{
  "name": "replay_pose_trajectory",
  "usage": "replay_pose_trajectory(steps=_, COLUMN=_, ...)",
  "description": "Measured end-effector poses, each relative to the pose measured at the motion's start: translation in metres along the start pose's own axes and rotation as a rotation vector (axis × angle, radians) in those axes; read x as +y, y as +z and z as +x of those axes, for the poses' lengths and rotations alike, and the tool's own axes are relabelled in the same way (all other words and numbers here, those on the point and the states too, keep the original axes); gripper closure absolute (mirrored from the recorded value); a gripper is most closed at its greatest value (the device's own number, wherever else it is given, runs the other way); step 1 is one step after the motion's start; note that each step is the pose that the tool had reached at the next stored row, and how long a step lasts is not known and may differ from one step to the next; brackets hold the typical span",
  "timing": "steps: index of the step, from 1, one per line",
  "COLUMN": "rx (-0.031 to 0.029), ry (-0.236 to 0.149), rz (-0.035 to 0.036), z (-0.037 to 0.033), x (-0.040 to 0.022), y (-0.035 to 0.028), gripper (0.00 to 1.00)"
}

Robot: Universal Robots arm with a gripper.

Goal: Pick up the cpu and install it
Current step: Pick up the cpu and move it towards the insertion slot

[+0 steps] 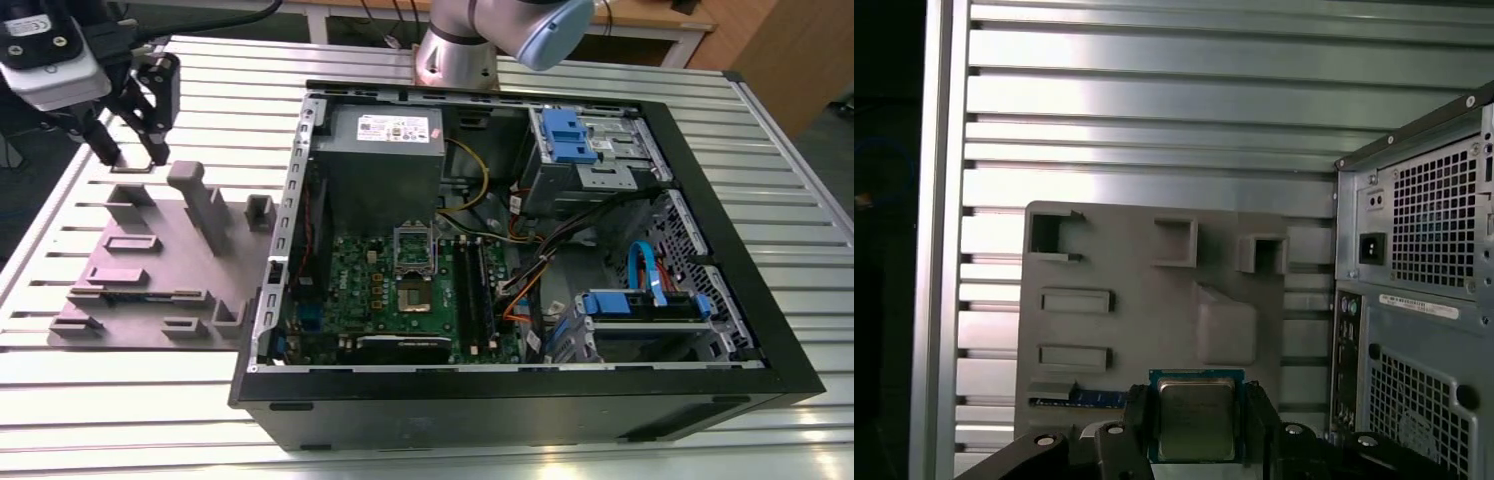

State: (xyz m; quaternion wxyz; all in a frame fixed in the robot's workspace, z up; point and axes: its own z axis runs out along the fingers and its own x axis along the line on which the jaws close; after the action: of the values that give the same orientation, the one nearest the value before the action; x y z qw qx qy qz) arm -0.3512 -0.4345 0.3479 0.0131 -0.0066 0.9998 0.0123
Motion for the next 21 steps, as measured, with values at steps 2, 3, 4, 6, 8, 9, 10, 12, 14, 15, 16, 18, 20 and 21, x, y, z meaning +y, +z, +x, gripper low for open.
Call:
replay_pose_trajectory(steps=2, rx=0.0001, ry=0.0, rz=0.0, z=-0.0055, x=-0.0001, y=0.0001, gripper=0.53)
replay_pose_trajectory(steps=3, rx=0.0001, ry=0.0, rz=0.0001, z=-0.0081, x=-0.0001, y=0.0002, gripper=0.53)
replay_pose_trajectory(steps=4, rx=0.0001, ry=0.0, rz=0.0001, z=-0.0105, x=-0.0002, y=0.0003, gripper=0.53)
replay_pose_trajectory(steps=6, rx=0.0, ry=0.0, rz=0.0, z=-0.0129, x=-0.0002, y=0.0004, gripper=0.53)
replay_pose_trajectory(steps=8, rx=0.0, ry=0.0, rz=0.0, z=-0.0129, x=-0.0002, y=0.0004, gripper=0.53)
replay_pose_trajectory(steps=9, rx=0.0001, ry=0.0, rz=0.0001, z=-0.0129, x=-0.0002, y=0.0004, gripper=0.53)
replay_pose_trajectory(steps=10, rx=0.0001, ry=0.0, rz=0.0001, z=-0.013, x=-0.0002, y=0.0002, gripper=0.53)
replay_pose_trajectory(steps=12, rx=0.0002, ry=0.0, rz=0.0002, z=-0.013, x=-0.0002, y=-0.0006, gripper=0.53)
replay_pose_trajectory(steps=14, rx=0.0003, ry=0.0, rz=0.0002, z=-0.0131, x=-0.0001, y=-0.0023, gripper=0.53)
replay_pose_trajectory(steps=15, rx=0.0007, ry=0.0, rz=0.0001, z=-0.0131, x=-0.0001, y=-0.003, gripper=0.53)
replay_pose_trajectory(steps=16, rx=0.0007, ry=0.0, rz=0.0, z=-0.0132, x=-0.0001, y=-0.003, gripper=0.53)
replay_pose_trajectory(steps=18, rx=0.0007, ry=0.0, rz=-0.0001, z=-0.0132, x=-0.0001, y=-0.003, gripper=0.53)
replay_pose_trajectory(steps=20, rx=0.0009, ry=0.0, rz=0.0, z=-0.0133, x=-0.0001, y=-0.0031, gripper=0.53)
replay_pose_trajectory(steps=21, rx=0.0009, ry=0.0, rz=0.0001, z=-0.0133, x=-0.0001, y=-0.0031, gripper=0.53)
